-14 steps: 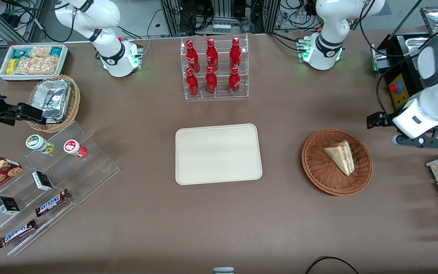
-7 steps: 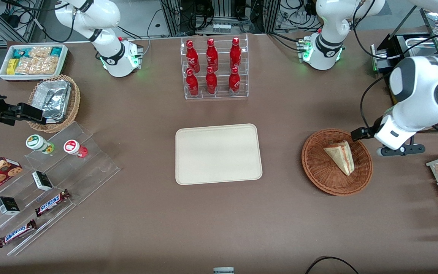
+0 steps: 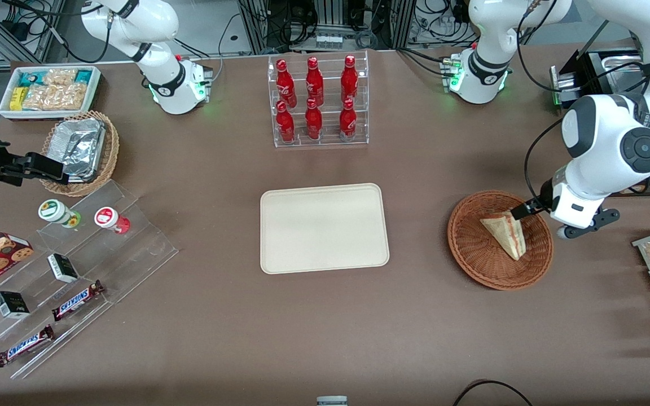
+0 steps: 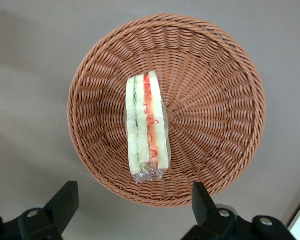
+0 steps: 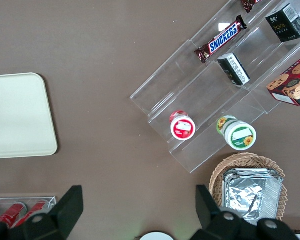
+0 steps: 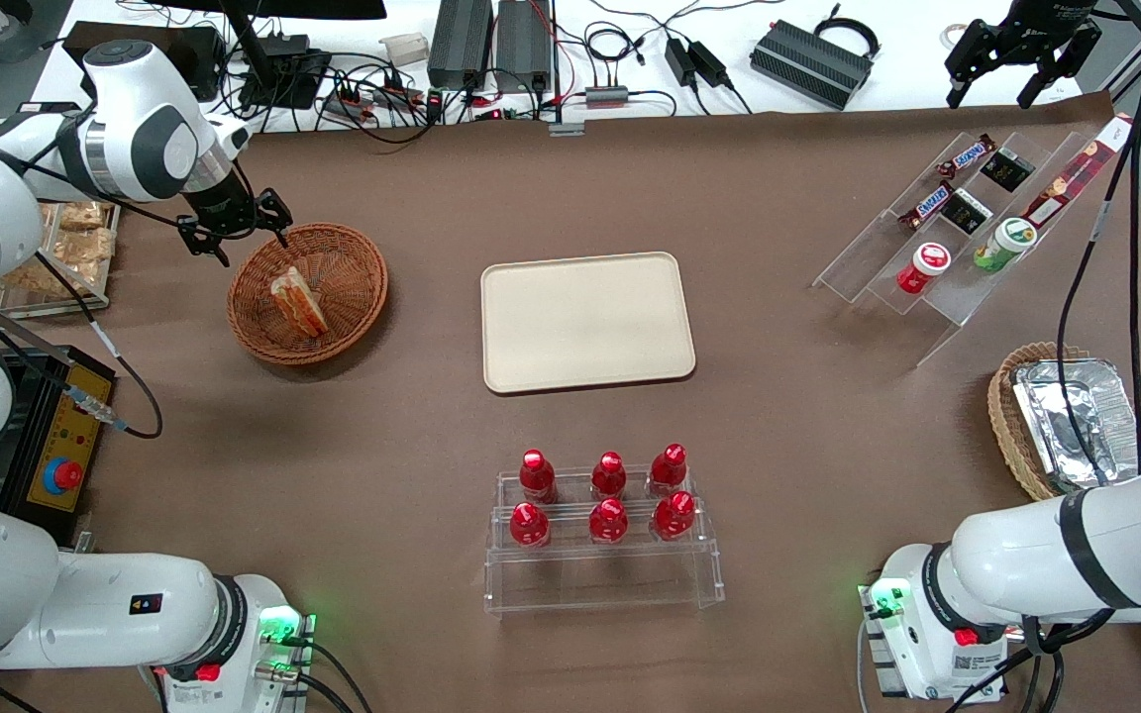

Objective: Place sandwich from basket to tray
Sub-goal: 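Move the left gripper down over the sandwich in the wicker basket, then close the left gripper on the wrapped sandwich and stand it upright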

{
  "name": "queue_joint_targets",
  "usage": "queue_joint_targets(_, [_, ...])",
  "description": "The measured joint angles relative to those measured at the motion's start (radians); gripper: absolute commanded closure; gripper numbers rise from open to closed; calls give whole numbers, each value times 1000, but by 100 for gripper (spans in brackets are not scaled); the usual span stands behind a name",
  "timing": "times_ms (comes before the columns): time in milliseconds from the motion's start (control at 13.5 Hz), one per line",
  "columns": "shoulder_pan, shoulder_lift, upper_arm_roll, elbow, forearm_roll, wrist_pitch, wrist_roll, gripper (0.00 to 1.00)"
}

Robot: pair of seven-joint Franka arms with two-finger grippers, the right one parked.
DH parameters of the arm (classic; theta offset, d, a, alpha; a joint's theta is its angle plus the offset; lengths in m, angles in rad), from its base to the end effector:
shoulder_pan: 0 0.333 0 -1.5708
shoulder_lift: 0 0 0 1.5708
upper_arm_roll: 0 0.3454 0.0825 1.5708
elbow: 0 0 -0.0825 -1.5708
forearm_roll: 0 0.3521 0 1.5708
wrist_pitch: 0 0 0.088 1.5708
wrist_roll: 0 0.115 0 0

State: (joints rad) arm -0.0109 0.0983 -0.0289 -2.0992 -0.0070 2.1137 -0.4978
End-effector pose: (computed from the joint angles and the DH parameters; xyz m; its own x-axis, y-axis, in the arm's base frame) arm 0.5272 -0.0211 0.4070 0.8920 0.4454 -0.0776 0.4443 -0.8953 -0.0325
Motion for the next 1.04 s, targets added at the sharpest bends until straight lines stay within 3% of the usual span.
queue_joint_targets(222, [0,1,0,-28,0,57,-141,0])
queue_joint_targets(1037, [-1,40,0,-110,0,188,-163,0])
